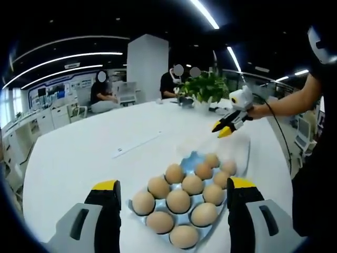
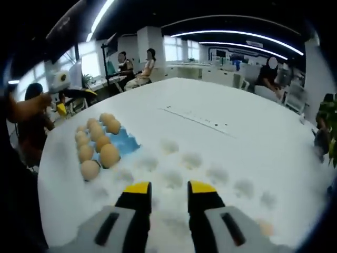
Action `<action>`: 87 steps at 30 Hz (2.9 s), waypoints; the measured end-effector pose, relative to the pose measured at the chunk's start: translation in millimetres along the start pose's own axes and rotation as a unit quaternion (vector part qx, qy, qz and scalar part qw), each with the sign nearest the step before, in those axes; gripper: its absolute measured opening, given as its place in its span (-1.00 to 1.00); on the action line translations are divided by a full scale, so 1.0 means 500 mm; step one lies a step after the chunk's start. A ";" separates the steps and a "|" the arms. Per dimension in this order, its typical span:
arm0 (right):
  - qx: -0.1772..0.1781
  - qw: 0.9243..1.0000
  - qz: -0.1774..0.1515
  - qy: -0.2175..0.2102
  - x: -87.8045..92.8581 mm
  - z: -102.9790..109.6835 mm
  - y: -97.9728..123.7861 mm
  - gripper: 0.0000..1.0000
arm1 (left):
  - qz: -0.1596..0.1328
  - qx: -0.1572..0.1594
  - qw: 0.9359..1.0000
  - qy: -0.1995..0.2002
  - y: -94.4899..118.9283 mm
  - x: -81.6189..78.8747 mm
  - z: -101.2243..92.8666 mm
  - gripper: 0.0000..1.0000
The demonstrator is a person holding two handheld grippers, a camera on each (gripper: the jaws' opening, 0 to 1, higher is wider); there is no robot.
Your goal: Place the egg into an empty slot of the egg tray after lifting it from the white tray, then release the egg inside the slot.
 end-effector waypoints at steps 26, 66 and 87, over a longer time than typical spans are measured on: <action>0.102 0.993 0.053 0.008 0.075 -0.138 0.055 -0.49 | 0.000 -0.007 1.000 -0.003 -0.012 -0.013 -0.018 0.64; 0.032 0.998 -0.061 0.016 -0.112 0.041 -0.024 -0.53 | -0.002 -0.007 1.000 -0.005 0.020 -0.002 0.001 0.66; -0.067 0.994 -0.062 0.062 -0.186 0.209 -0.182 -0.53 | -0.002 -0.008 1.000 0.001 0.047 0.014 0.028 0.69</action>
Point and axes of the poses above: the point that each gripper's makers call its tool centre point, and the gripper's own axes: y roughly backward along the fingers, z roughly to its left, x roughly out of its underside, the point moved 1 cm from there along y, roughly backward along the fingers
